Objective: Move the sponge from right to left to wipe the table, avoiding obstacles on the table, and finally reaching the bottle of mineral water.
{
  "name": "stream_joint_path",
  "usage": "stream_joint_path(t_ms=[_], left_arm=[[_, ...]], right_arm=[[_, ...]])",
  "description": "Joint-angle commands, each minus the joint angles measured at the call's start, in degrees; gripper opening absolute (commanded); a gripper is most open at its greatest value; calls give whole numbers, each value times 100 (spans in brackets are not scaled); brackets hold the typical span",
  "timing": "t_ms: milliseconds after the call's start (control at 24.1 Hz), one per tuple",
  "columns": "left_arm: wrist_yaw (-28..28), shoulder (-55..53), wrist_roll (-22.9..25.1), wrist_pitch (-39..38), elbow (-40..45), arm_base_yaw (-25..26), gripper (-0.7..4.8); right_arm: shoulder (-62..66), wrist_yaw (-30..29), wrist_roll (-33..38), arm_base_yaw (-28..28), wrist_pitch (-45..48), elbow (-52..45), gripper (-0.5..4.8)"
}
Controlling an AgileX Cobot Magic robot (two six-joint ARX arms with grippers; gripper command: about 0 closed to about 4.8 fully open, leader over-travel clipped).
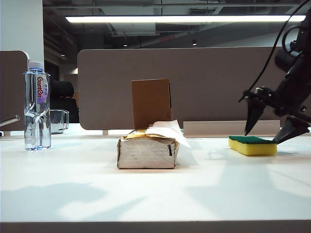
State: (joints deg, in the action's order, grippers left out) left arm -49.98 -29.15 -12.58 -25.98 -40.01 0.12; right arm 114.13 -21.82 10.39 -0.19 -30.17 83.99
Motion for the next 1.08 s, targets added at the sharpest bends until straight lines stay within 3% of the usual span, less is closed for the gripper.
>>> stream_joint_path(t_ms=[42, 415, 540, 664, 747, 955, 1080], left_arm=[[-35, -37, -9, 24, -31, -2, 471], [-28, -35, -11, 28, -31, -2, 471], [-24, -35, -9, 31, -31, -2, 471], [-20, -35, -9, 31, -31, -2, 471], [-20, -35, -9, 31, -31, -2, 471], [-20, -35, -7, 33, -31, -2, 470], [-20, -35, -7, 35, -31, -2, 470]], right_arm=[[92, 81, -39, 76, 212, 28, 369], [422, 540, -39, 103, 424, 28, 367], [492, 538, -37, 105, 444, 26, 313], [494, 538, -37, 105, 415, 26, 294], [494, 533, -37, 105, 387, 26, 176], [494, 533, -39, 107, 505, 26, -12], [501, 540, -39, 107, 656, 26, -7]])
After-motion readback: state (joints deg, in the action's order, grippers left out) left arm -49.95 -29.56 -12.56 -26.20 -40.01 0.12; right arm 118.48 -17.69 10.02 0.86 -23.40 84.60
